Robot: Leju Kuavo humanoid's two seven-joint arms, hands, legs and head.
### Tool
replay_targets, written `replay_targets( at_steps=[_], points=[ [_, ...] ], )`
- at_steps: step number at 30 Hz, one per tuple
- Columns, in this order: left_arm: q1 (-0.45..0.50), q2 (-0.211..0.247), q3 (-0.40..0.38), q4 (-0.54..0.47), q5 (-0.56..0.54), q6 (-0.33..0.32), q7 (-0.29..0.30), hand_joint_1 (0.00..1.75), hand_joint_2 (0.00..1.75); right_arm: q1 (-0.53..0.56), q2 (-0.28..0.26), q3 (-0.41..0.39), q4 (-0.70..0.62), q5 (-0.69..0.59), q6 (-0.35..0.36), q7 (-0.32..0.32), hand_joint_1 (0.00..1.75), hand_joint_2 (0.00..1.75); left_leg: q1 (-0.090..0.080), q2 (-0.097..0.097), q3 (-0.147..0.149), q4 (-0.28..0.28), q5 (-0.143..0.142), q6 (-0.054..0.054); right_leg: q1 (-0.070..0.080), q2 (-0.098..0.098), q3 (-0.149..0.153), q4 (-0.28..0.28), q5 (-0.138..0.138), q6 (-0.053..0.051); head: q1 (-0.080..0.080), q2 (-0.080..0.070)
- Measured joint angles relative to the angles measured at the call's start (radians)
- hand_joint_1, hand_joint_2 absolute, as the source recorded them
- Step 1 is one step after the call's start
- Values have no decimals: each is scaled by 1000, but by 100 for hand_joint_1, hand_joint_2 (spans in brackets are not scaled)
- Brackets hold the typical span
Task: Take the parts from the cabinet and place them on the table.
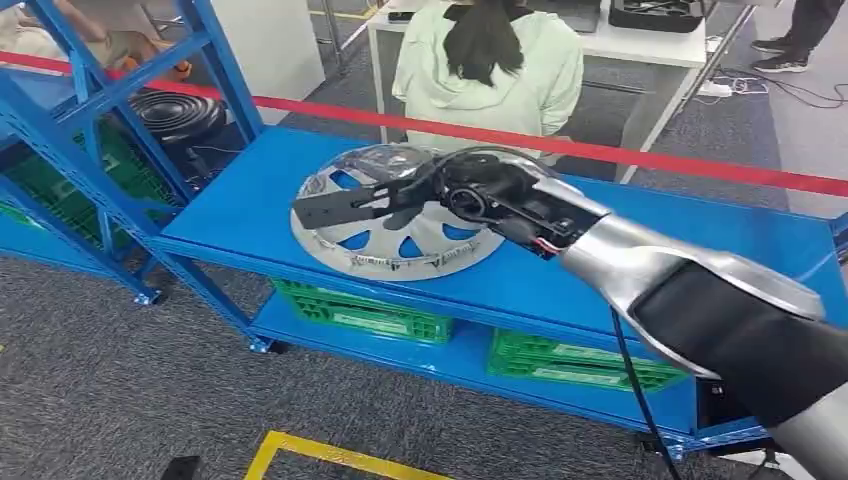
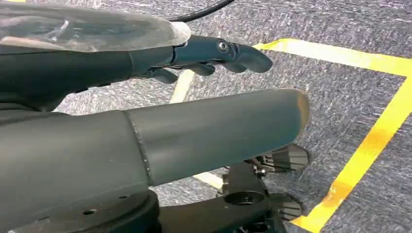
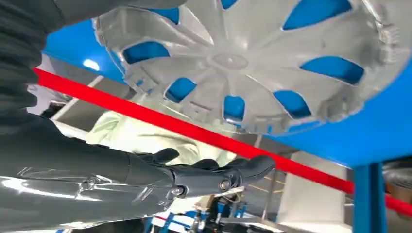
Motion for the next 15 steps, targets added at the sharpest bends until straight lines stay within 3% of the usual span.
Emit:
replay_targets(
  at_steps=[5,11,15],
  points=[
    [4,3,0,0,4,0,-4,0,0,-71,-26,22,-73,-120,23,54,0,175,0,0,0,0,0,0,0,0,0,0,0,0,0,0],
    [15,7,1,0,21,0,-13,0,0,-183,-100,69,-221,-376,77,165,0,175,0,1,0,0,0,0,0,1,0,0,0,0,0,0],
    [18,8,3,0,32,0,-22,0,0,-191,-135,116,-313,-486,81,201,0,175,0,1,0,0,0,0,0,1,-1,0,0,0,0,0]
  ],
)
